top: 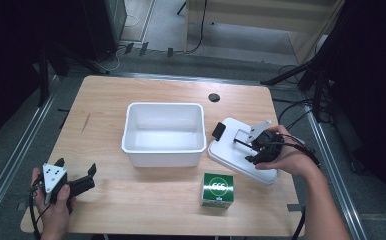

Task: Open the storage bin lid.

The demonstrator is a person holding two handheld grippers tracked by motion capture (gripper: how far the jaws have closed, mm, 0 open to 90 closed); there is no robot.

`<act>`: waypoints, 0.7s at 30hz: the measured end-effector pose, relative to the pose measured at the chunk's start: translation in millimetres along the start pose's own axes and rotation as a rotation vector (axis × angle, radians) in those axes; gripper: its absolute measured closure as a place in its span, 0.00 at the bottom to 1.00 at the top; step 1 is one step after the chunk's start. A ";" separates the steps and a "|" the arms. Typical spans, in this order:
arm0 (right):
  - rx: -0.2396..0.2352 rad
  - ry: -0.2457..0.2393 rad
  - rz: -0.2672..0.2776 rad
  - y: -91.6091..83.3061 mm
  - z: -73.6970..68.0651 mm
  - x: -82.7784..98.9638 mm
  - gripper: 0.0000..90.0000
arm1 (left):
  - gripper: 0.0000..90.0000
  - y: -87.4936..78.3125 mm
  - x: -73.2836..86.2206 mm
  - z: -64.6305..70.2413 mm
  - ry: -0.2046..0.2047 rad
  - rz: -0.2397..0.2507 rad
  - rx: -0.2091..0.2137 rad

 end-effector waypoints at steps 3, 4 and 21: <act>-0.013 0.013 -0.009 -3.7 -4.7 1.3 0.28 | 0.00 0.2 0.0 0.0 -0.001 0.000 0.002; -0.017 0.014 -0.014 -4.5 -6.3 2.1 0.24 | 0.00 0.3 0.0 0.0 -0.002 0.000 0.002; -0.120 -0.020 -0.015 -14.2 -49.9 -4.1 0.00 | 0.00 0.6 0.2 1.1 0.002 -0.006 0.012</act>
Point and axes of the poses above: each handheld gripper's, and its own axes: y roughly forward along the jaws, x roughly out of its underside, z roughly to its right, the point moved 8 cm from there along y, roughly forward along the jaws, and after that the axes turned 1 degree about -z, right-handed, at the moved point
